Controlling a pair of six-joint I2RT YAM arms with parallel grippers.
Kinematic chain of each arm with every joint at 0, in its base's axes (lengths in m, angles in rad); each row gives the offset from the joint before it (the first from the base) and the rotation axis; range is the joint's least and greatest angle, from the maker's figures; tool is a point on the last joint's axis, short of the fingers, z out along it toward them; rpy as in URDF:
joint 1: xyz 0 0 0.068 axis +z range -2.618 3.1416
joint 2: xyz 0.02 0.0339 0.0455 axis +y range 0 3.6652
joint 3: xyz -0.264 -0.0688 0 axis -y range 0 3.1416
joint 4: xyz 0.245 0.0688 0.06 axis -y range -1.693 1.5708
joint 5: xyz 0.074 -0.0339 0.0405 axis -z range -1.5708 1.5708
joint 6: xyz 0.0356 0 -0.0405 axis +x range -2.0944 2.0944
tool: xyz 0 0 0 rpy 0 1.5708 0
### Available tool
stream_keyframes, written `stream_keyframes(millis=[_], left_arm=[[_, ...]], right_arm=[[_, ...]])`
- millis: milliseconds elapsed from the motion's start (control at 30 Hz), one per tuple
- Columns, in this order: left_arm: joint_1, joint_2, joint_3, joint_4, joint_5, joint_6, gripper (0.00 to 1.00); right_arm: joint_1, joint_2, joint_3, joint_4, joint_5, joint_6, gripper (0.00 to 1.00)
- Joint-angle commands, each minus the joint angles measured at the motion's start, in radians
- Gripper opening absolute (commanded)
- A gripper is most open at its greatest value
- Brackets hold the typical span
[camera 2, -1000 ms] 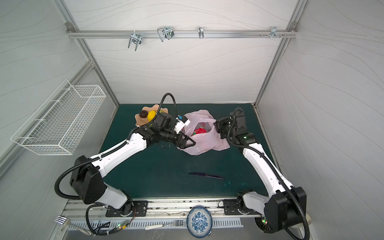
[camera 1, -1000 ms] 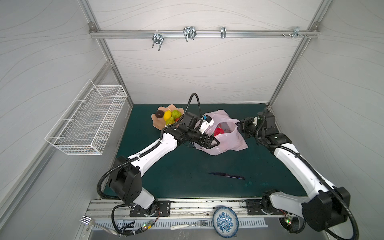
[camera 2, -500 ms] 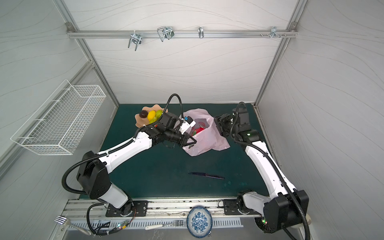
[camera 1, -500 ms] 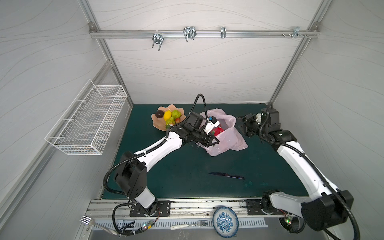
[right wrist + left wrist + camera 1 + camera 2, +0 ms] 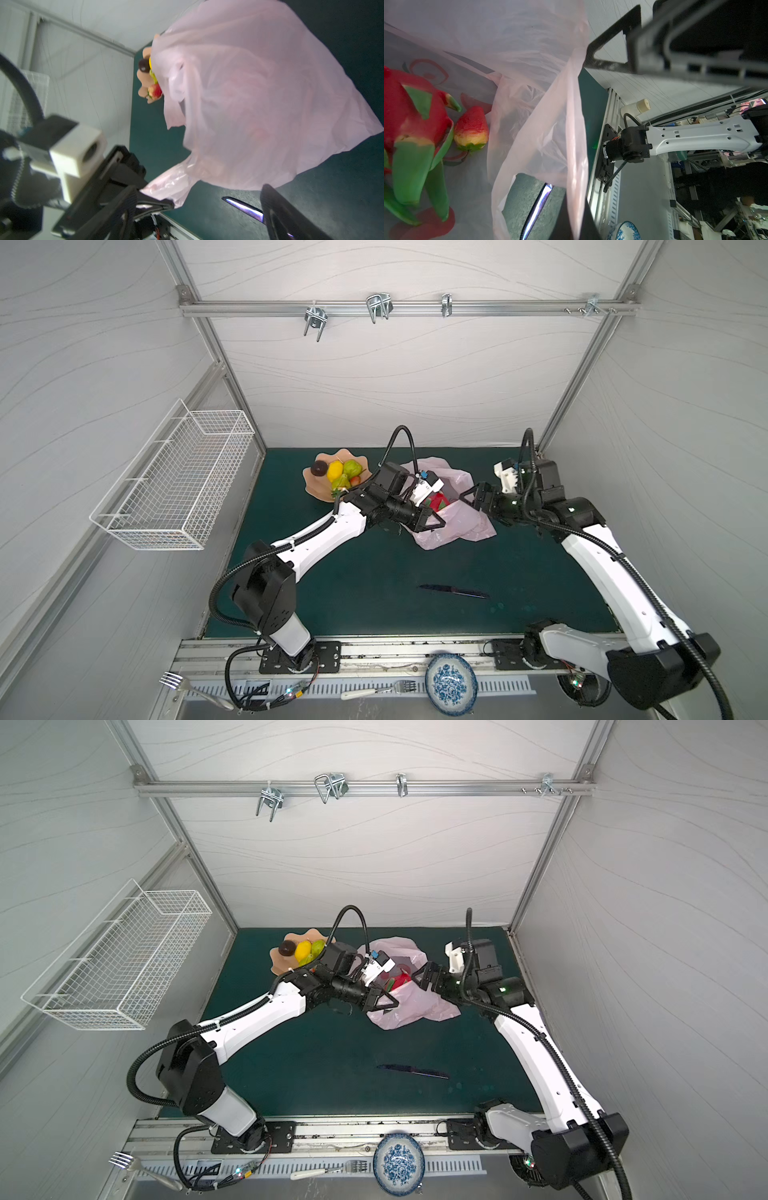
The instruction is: Place the fruits into the plastic bag
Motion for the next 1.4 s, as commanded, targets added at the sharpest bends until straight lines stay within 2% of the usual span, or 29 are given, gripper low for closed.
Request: stream_keyframes(millis=[0,233,433,567,700,767,833,900,1000,1100,1200,1233,1267,1367], left_arm=[[-0.004,0.025,0.042,0.06,0.058,-0.013,0.04],[-0.007,0.074,0.073,0.074,0.09,-0.031,0.04],[-0.03,0.093,0.088,0.067,0.056,-0.017,0.04],[-0.042,0.1,0.09,0.074,0.033,-0.016,0.04],[-0.048,0.107,0.104,0.064,0.024,-0.004,0.04],[-0.047,0.113,0.11,0.056,0.02,0.002,0.04],[-0.047,0.118,0.114,0.056,0.019,0.005,0.04],[-0.048,0.12,0.119,0.05,0.019,0.006,0.04],[-0.048,0.116,0.119,0.043,0.012,0.014,0.06],[-0.044,0.096,0.109,0.031,-0.008,0.02,0.21],[-0.016,0.054,0.076,0.078,-0.005,-0.035,0.36],[-0.003,0.034,0.061,0.097,-0.012,-0.058,0.45],[0.008,0.013,0.052,0.102,-0.027,-0.073,0.51],[0.043,-0.049,0.024,0.102,-0.06,-0.117,0.63]], right_arm=[[0.032,-0.038,-0.04,-0.028,0.045,-0.185,0.95],[0.033,-0.031,-0.089,0.03,0.077,-0.227,0.96],[0.035,-0.007,-0.083,0.066,0.038,-0.153,0.97],[0.034,-0.023,-0.107,0.108,0.035,-0.084,0.98],[0.031,0.015,-0.09,0.067,0.068,-0.043,0.95],[0.039,0.034,-0.084,0.076,0.047,-0.032,0.9],[0.054,0.053,-0.074,0.051,0.073,-0.032,0.85],[0.056,0.063,-0.075,0.028,0.093,-0.035,0.77],[0.056,0.057,-0.075,-0.004,0.135,-0.007,0.5],[0.056,0.031,-0.074,-0.009,0.158,0.02,0.29],[0.057,0.031,-0.066,-0.019,0.14,0.037,0.04],[0.059,0.033,-0.064,-0.025,0.138,0.043,0.0],[0.059,0.033,-0.058,-0.034,0.141,0.05,0.0],[0.061,0.023,-0.052,-0.039,0.147,0.076,0.0]])
